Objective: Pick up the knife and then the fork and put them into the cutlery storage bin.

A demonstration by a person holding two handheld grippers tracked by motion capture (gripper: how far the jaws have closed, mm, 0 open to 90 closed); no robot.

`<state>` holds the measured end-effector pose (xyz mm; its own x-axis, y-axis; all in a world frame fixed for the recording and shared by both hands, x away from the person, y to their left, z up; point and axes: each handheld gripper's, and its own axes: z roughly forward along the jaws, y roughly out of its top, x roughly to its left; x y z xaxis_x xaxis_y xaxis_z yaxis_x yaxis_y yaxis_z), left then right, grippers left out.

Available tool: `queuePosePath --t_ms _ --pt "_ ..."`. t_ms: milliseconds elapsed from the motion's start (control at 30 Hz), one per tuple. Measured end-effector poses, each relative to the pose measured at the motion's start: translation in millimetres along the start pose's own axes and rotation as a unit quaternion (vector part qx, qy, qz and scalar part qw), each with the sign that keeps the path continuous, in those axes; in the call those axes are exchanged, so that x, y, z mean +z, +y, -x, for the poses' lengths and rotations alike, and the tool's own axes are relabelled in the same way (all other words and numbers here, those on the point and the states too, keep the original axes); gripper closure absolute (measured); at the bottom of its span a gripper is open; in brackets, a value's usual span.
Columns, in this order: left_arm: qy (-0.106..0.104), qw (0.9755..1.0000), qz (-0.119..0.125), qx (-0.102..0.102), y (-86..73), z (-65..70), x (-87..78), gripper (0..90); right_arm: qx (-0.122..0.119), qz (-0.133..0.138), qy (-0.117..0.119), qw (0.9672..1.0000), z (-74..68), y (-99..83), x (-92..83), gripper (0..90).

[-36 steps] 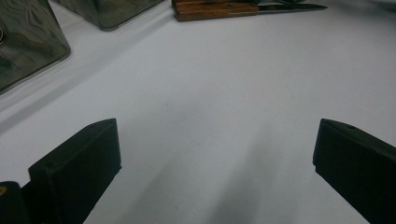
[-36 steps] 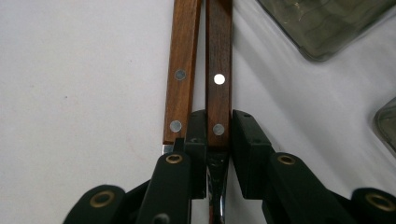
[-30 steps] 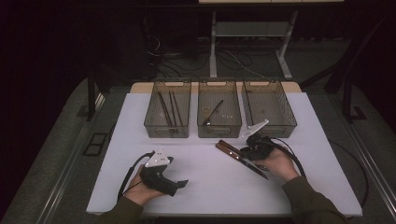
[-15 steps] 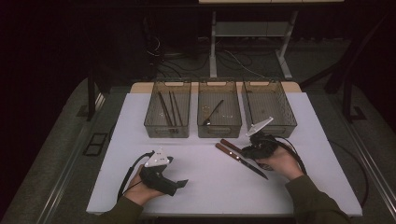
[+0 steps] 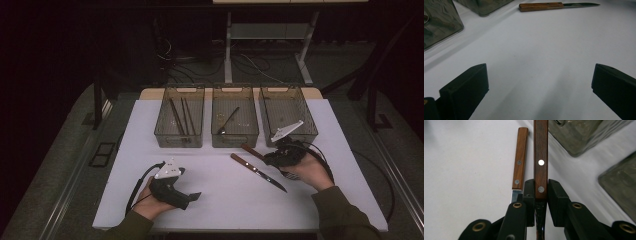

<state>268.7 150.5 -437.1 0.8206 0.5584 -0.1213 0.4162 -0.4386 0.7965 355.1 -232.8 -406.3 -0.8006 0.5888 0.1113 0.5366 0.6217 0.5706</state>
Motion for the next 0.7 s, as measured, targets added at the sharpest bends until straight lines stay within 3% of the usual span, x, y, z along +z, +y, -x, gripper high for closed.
queuePosePath --t_ms 400,700 --pt "0.0 1.0 0.0 0.001 0.2 -0.3 0.8 0.1 0.002 0.013 -0.01 0.9999 8.7 4.3 -38.6 76.6" --pt "-0.001 1.0 0.0 0.001 -0.1 -0.5 0.8 0.1 0.014 0.015 -0.037 0.9991 33.0 18.7 -66.4 76.7"
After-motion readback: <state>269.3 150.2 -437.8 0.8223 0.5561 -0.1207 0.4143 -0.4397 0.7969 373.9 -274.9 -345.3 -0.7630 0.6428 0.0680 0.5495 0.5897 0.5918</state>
